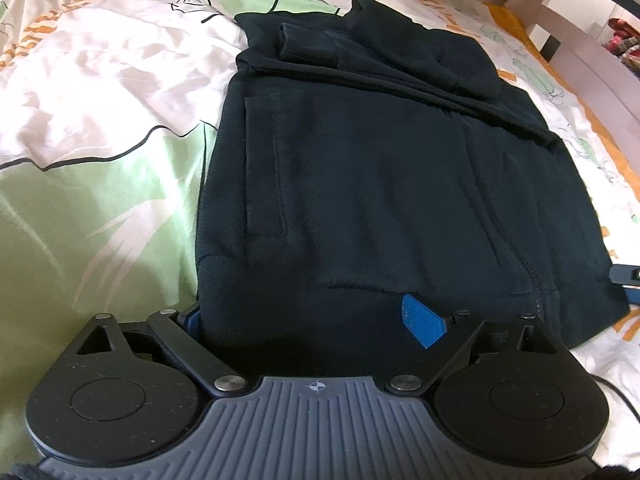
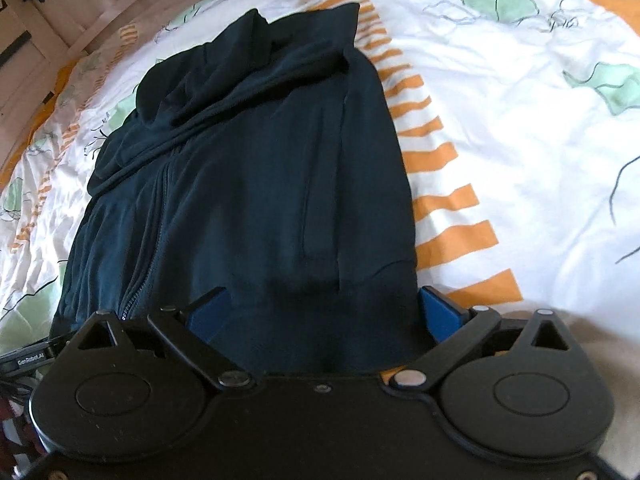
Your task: Fold large clothes
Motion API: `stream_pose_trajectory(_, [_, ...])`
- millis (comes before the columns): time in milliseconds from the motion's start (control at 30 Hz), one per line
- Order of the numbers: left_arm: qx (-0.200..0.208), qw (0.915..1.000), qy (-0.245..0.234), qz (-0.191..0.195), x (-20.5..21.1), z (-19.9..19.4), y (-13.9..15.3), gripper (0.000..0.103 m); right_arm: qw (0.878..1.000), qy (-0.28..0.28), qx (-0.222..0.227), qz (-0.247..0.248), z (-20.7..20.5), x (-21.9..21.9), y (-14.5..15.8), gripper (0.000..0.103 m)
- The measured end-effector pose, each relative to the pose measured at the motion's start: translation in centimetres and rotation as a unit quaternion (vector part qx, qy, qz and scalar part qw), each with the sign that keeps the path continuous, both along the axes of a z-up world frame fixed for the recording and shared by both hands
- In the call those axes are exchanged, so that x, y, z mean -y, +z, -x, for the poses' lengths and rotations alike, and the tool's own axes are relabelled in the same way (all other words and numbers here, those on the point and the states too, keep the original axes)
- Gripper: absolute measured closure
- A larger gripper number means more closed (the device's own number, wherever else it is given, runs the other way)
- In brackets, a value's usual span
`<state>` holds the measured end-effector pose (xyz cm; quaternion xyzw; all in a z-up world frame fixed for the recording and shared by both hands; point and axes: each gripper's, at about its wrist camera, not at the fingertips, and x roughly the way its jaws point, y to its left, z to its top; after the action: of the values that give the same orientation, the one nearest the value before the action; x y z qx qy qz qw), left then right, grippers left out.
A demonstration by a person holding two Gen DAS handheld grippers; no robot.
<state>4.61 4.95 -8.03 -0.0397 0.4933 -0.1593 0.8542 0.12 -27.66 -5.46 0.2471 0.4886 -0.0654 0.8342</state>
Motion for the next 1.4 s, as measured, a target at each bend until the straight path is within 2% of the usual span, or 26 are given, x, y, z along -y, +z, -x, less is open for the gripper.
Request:
stream_pose_trajectory(167, [0.001,0.9999,0.003,0.012,-0.1,-0.2,0.0,0.010,0.999,0.003,0.007,-0.031,0.1,0.8,-0.6,0.005])
stream_pose_trajectory(367, [0.010,0.9996,0.008,0.025,-0.3,0.2,0.2,0.024,0.999,-0.007,0.012,-0.047,0.6,1.3,-0.6,0.026])
stream_pose_trajectory(467, [0.015,0.9993,0.011,0.033,-0.4,0.5,0.4,0.036,0.999,-0.010,0.011,-0.049,0.8,1.3,-0.5,0.041])
stream_pose_trajectory(500, [0.017,0.9992,0.012,0.035,-0.5,0.6,0.5,0.042,0.999,-0.009,0.012,-0.052,0.9,1.4,-0.5,0.048])
stream_pose_trajectory(533, [0.022,0.9990,0.017,0.034,-0.6,0.7,0.7,0.054,0.998,-0.009,0.013,-0.054,1.0,1.4,-0.4,0.055])
stream_pose_trajectory(600, [0.024,0.9983,0.028,0.046,-1.0,0.7,0.9,0.058,0.999,-0.011,0.018,-0.050,1.2,1.3,-0.1,0.064])
stream_pose_trajectory(667, [0.028,0.9971,0.038,0.059,-1.5,0.8,1.1,0.069,0.998,-0.015,0.026,-0.056,1.4,1.5,0.1,0.071])
stream_pose_trajectory(767, [0.045,0.9948,0.045,0.080,-2.1,1.1,1.9,0.078,0.996,-0.020,0.044,-0.070,1.9,1.9,0.7,0.074])
stream_pose_trajectory(833, [0.063,0.9928,0.054,0.086,-2.3,1.4,2.5,0.088,0.995,-0.023,0.062,-0.079,2.1,1.9,1.2,0.076])
stream_pose_trajectory(967, [0.075,0.9845,0.072,0.141,-3.6,1.3,3.7,0.088,0.989,-0.031,0.104,-0.104,2.6,2.4,2.1,0.078])
stream_pose_trajectory(1133, [0.095,0.9815,0.070,0.151,-3.6,0.9,5.1,0.088,0.978,-0.048,0.158,-0.130,3.1,3.8,3.2,0.081])
stream_pose_trajectory(1400, [0.122,0.9716,0.081,0.186,-3.9,-0.7,7.2,0.088,0.965,-0.061,0.202,-0.155,3.0,5.3,4.2,0.082])
